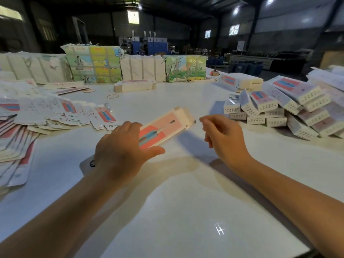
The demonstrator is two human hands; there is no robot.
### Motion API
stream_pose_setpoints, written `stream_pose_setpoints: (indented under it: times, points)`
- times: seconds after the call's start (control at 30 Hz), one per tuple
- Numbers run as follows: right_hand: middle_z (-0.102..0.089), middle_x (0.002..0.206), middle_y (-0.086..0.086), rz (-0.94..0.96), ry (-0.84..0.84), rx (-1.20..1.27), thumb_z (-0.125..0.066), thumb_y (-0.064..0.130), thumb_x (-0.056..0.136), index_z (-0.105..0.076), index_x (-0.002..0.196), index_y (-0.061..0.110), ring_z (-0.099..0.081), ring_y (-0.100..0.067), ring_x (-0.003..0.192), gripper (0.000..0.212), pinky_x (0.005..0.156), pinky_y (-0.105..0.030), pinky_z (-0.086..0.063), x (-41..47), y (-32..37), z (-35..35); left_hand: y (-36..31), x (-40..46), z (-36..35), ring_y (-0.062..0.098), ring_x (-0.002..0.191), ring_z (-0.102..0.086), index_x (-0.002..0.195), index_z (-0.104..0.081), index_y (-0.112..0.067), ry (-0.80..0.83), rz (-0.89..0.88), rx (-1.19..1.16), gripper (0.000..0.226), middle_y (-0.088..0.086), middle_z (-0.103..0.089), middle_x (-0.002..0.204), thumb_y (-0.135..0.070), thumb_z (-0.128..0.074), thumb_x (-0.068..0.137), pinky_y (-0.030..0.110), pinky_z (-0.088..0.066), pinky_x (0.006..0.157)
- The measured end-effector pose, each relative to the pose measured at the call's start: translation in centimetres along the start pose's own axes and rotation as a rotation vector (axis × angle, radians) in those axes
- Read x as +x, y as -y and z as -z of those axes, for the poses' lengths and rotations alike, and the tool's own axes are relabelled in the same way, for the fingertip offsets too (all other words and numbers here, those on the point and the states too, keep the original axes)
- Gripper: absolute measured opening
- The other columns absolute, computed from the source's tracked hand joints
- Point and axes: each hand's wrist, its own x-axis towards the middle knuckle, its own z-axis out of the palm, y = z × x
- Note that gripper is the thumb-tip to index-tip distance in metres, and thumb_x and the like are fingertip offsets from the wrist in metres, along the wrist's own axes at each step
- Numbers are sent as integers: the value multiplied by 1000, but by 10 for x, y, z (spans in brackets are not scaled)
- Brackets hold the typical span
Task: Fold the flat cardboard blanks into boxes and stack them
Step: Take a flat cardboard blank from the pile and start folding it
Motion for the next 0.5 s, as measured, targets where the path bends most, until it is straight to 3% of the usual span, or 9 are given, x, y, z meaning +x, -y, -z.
stream_pose_setpoints:
  times: [0.13, 0.2, 0.27, 0.37, 0.43, 0.5]
  points:
    - [-63, 88, -9, 74, 202, -137, -57, 10, 92, -71, 89, 8, -58, -19, 68, 14, 66, -32, -49, -10, 7, -13, -6, -4, -1, 12, 82, -48, 114, -50, -24, -6, -54, 27, 84, -6, -54, 100, -81, -27, 57, 27, -42, 63]
    - [-61, 87, -10, 33, 225, -58, -57, 8, 91, -70, 88, 7, -57, -15, 62, 13, 59, -25, -49, -11, 10, -13, -9, -5, -1, 11, 80, -46, 114, -50, -23, -12, -69, 60, 84, -6, -53, 98, -81, -27, 57, 26, -37, 61]
    - [-61, 80, -5, -17, 216, 49, -57, 6, 92, -67, 106, 10, -56, -9, 55, 18, 52, -20, -48, -9, 11, -11, -10, -5, -1, 14, 79, -48, 113, -53, -21, -27, -75, 66, 85, -3, -55, 96, -80, -27, 57, 26, -36, 61]
    - [-58, 75, -3, -90, 241, 96, -56, 10, 93, -39, 134, 29, -57, -10, 55, 48, 49, -24, -49, -8, 8, -10, -14, -8, -1, 24, 77, -56, 108, -60, -14, -43, -140, 82, 83, 4, -59, 90, -76, -36, 59, 27, -36, 60]
    - [-59, 75, -2, -76, 258, 4, -56, 11, 93, -45, 133, 28, -55, -7, 54, 44, 49, -22, -47, -9, 7, -11, -16, -9, -2, 27, 71, -58, 102, -64, -9, -37, -190, 97, 79, 8, -61, 83, -72, -42, 61, 27, -34, 57]
    - [-62, 71, 1, -52, 233, -48, -55, 9, 92, -63, 111, 17, -53, -7, 52, 22, 46, -24, -46, -10, 6, -12, -16, -9, -3, 28, 66, -58, 97, -65, -8, -23, -198, 96, 74, 8, -61, 78, -70, -44, 61, 27, -33, 55]
